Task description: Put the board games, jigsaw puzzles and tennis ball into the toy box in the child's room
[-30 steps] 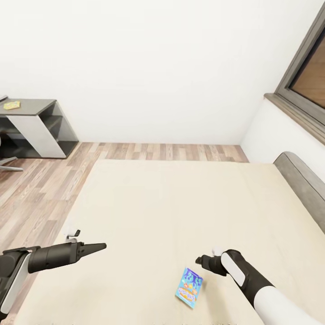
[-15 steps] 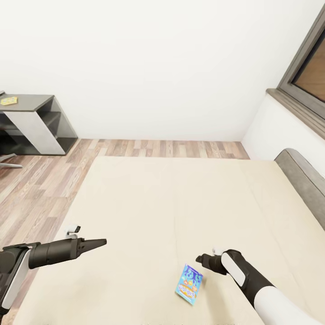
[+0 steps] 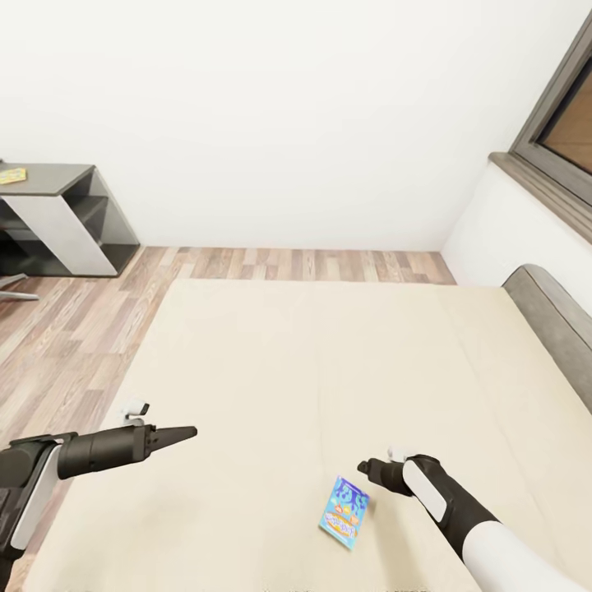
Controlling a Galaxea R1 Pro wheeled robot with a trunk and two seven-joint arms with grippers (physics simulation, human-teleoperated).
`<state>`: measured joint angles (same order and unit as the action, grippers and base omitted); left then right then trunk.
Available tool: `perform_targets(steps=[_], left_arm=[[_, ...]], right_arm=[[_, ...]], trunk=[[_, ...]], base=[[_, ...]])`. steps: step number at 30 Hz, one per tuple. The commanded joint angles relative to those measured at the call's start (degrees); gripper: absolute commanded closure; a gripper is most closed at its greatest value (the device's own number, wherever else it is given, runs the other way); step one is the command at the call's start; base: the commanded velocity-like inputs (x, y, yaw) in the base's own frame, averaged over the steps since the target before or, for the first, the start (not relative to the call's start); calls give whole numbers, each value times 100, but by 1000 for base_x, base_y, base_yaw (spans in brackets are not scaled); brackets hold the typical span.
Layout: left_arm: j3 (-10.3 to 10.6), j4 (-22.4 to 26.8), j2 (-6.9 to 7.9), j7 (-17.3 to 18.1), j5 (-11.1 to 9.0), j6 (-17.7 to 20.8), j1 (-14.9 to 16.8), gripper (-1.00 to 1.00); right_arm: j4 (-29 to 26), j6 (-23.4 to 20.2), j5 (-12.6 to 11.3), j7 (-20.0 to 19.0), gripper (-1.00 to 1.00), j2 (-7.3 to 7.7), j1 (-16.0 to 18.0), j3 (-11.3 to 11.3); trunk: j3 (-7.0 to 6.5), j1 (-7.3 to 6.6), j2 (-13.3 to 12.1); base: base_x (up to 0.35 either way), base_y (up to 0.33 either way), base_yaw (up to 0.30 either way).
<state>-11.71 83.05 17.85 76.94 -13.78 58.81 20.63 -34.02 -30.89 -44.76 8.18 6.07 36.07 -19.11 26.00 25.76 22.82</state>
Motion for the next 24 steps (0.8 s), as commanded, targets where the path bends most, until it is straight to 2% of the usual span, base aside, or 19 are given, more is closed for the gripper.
perform_targets(steps=[1, 19, 24], left_arm=[[0, 1, 1, -8, -15, 52, 5, -100], [11, 1, -13, -84, -11, 59, 11, -100], [7, 2, -13, -200, -16, 58, 11, -100]], right_arm=[[-13, -5, -60, 55, -100, 7, 4, -41], [-71, 282, -36, 58, -100, -3, 14, -41], [-95, 297, -33, 57, -100, -3, 14, -45]], trunk=[[18, 3, 10], [188, 3, 10], [235, 3, 10]], base=[[0, 0, 0], [0, 0, 0], [0, 0, 0]])
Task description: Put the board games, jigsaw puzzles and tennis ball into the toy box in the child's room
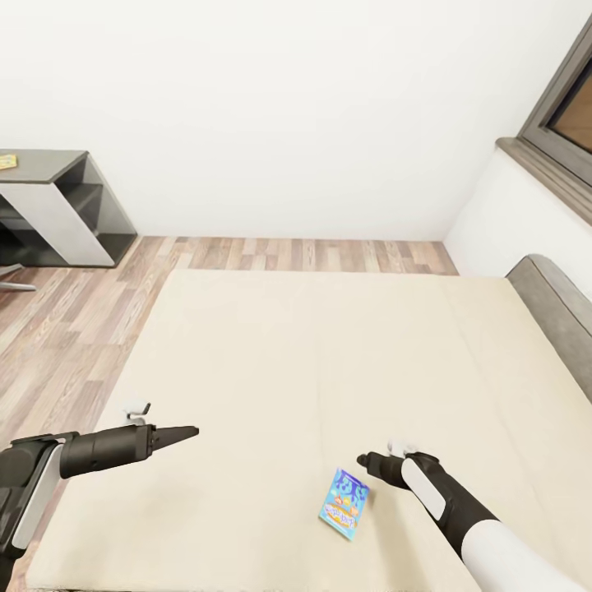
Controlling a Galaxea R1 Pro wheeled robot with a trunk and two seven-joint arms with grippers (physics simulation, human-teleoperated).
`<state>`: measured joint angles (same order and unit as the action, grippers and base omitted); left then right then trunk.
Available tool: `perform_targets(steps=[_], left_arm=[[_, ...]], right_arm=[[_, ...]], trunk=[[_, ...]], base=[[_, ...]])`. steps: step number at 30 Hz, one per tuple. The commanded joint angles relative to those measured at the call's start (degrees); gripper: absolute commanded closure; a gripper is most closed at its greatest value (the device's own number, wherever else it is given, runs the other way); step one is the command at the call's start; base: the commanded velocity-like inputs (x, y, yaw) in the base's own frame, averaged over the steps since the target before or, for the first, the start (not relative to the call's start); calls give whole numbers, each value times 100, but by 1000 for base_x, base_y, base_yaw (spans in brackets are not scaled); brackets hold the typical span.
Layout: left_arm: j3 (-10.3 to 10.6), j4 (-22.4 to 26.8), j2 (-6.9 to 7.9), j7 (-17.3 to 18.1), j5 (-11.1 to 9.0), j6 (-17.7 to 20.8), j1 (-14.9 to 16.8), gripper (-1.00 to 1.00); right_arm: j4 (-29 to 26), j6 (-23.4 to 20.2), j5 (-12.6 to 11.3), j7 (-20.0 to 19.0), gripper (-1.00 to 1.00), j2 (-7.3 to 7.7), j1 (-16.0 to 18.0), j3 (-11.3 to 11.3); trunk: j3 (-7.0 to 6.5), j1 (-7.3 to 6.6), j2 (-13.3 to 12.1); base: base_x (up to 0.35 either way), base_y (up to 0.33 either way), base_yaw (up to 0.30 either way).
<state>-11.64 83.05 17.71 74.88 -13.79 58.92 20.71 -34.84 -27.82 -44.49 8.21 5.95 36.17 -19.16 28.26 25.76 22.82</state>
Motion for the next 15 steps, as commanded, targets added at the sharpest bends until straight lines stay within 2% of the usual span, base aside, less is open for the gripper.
perform_targets(steps=[1, 15], left_arm=[[-1, 1, 2, -7, -15, 48, 3, -100], [-7, 0, 4, -60, -23, 41, 3, -100]], right_arm=[[-20, -8, -60, 53, -100, 9, 4, -41], [-50, 20, -60, 49, -100, 7, 4, -44]], trunk=[[18, 3, 10], [150, 3, 10]], base=[[0, 0, 0], [0, 0, 0]])
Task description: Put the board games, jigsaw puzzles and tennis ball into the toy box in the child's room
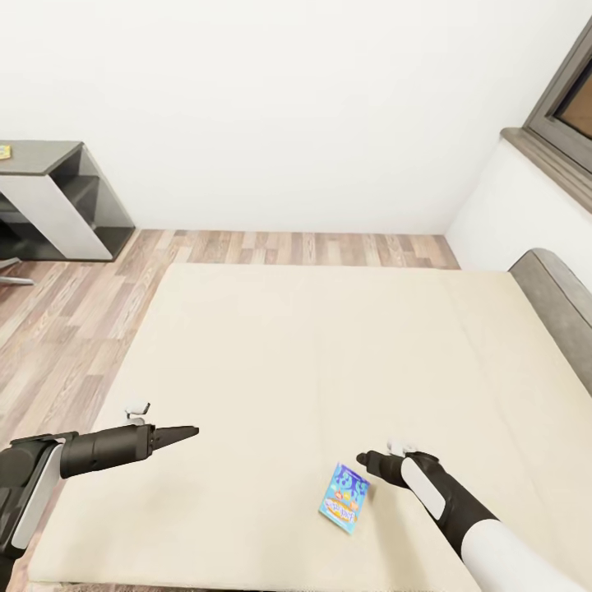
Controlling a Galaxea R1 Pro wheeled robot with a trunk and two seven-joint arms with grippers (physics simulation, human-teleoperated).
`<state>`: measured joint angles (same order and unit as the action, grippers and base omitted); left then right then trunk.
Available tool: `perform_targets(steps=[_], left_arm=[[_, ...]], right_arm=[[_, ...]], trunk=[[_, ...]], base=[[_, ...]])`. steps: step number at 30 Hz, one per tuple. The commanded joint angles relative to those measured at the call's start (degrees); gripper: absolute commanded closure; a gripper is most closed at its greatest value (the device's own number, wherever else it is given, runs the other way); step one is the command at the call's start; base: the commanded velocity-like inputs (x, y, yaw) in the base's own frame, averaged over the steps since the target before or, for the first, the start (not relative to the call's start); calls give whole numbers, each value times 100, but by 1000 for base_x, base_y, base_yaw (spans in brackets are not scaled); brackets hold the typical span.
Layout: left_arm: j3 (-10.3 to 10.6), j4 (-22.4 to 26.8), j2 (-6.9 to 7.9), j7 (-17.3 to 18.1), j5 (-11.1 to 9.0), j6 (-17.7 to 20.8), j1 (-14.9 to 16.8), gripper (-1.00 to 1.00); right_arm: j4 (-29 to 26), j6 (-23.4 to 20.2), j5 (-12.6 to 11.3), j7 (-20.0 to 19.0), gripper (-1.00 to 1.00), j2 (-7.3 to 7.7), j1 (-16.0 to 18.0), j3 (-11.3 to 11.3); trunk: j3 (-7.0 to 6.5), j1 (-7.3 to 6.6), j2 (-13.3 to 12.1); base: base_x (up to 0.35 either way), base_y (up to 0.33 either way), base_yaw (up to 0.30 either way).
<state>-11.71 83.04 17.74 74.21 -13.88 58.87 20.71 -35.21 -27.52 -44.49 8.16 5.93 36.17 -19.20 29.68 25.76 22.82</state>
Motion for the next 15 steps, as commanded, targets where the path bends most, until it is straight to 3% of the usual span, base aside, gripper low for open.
perform_targets(steps=[1, 9, 15], left_arm=[[0, 1, 0, 7, -15, 46, 3, -100], [5, 3, -7, 6, -8, 45, 3, -100], [-4, 2, -6, 5, -5, 45, 3, -100]], right_arm=[[-13, 0, -60, 54, -100, 4, 4, -41], [-12, 326, -65, -135, -100, -41, 4, -69], [4, 364, -62, -723, -100, -14, 4, -84]], trunk=[[18, 3, 10], [93, 3, 10], [150, 3, 10]], base=[[0, 0, 0], [0, 0, 0], [0, 0, 0]])
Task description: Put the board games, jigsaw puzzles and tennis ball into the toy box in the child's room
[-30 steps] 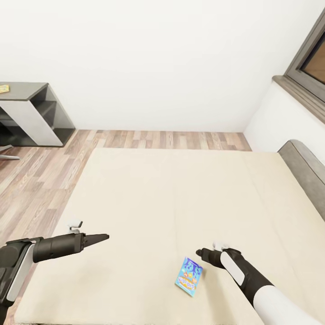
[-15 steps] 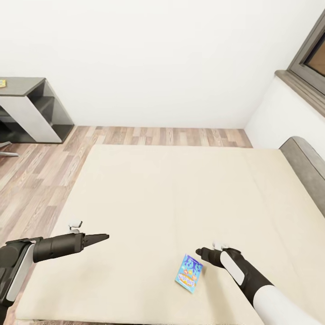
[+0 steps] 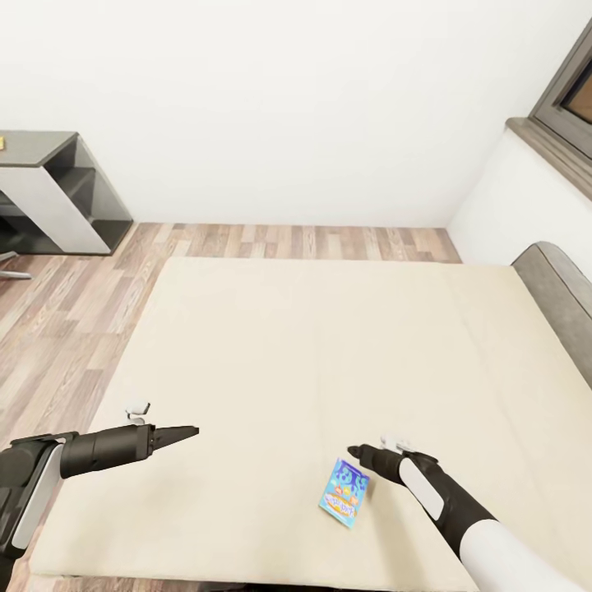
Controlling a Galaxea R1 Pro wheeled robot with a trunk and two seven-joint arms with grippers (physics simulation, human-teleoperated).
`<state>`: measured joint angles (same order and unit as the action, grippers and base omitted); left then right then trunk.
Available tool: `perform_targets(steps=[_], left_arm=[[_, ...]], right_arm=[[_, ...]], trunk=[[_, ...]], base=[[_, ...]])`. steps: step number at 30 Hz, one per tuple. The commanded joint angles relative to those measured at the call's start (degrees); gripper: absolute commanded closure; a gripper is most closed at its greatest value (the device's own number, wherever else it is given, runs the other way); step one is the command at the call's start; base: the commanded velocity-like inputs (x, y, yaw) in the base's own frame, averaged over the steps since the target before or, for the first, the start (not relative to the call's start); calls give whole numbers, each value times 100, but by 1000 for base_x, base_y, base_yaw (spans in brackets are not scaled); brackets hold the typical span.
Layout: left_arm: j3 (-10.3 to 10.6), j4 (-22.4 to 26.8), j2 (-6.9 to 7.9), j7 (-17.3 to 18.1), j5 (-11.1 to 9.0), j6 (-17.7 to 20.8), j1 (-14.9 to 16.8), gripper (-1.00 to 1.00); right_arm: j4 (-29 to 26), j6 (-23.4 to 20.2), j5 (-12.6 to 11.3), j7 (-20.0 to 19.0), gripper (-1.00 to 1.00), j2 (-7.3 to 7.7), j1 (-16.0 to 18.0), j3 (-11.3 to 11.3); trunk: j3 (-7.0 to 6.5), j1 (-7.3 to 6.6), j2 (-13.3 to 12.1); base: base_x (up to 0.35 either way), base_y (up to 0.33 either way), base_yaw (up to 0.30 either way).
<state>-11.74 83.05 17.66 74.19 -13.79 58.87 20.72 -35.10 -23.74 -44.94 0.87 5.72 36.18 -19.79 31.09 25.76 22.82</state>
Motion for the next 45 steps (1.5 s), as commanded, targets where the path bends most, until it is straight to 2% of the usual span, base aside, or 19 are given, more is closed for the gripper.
perform_targets(steps=[1, 4, 9, 45], left_arm=[[-1, 1, 3, 7, -15, 46, 3, -100], [-3, 4, 5, 13, -17, 47, 3, -100], [-8, 2, 8, 17, -18, 46, 3, -100], [-4, 1, 9, 25, -19, 37, 3, -100]], right_arm=[[-5, -11, -18, -63, -100, 7, 4, -24], [1, -3, -22, -268, -100, 12, 4, -19], [2, 0, -26, -342, -100, 16, 4, -14], [21, 25, -27, -324, -100, 19, 4, 12]], trunk=[[17, 3, 9], [46, 3, 9], [93, 3, 9], [432, 3, 9]], base=[[0, 0, 0], [0, 0, 0], [0, 0, 0], [0, 0, 0]])
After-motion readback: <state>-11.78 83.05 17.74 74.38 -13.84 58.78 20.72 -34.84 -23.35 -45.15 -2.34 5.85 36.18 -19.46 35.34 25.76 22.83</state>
